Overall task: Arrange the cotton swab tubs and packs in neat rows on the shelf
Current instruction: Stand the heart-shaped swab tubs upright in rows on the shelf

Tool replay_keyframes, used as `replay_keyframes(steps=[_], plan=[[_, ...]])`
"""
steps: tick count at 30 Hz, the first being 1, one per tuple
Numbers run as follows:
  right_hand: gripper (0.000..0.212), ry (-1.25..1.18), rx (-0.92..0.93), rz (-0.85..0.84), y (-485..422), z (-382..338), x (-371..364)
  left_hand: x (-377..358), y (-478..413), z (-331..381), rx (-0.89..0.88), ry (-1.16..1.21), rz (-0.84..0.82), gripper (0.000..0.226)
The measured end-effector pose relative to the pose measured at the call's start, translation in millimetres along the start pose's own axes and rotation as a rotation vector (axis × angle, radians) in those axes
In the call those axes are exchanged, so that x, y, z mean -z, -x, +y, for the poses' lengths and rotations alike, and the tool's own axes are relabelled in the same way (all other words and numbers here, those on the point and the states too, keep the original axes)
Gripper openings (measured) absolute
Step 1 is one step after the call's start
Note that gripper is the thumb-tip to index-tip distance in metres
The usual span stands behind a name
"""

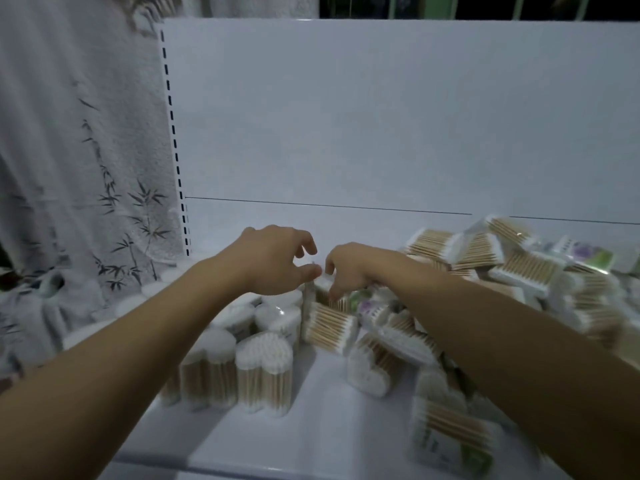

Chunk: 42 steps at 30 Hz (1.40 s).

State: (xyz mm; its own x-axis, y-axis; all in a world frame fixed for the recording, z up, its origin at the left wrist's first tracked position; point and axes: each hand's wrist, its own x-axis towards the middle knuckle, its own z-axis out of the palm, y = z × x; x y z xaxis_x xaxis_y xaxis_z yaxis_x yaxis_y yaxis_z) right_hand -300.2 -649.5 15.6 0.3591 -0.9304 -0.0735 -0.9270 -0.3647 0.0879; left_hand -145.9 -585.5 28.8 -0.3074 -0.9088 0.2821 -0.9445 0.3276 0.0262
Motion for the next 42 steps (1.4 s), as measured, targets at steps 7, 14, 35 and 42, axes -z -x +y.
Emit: replay_keyframes(steps=[7, 14, 35, 42], plan=[[0.034, -0.453, -0.157, 0.488, 45.5, 53.9, 43.4, 6.9, -17.4, 23.6, -0.087, 0.051, 0.032, 0.043], [0.024, -0.915, -0.499, 0.920, 113.1, 152.2, 67.5, 15.5, -42.1, 75.3, -0.227, 0.095, 0.057, 0.044], [0.032, -0.308, -0.381, 0.644, 159.7, 178.7, -2.3, -28.2, -87.3, 185.6, -0.318, 0.048, 0.153, 0.049], [0.044, -0.125, -0.198, 0.510, 161.0, 154.3, 9.3, -24.0, -74.1, 171.0, -0.313, -0.016, 0.172, 0.054]])
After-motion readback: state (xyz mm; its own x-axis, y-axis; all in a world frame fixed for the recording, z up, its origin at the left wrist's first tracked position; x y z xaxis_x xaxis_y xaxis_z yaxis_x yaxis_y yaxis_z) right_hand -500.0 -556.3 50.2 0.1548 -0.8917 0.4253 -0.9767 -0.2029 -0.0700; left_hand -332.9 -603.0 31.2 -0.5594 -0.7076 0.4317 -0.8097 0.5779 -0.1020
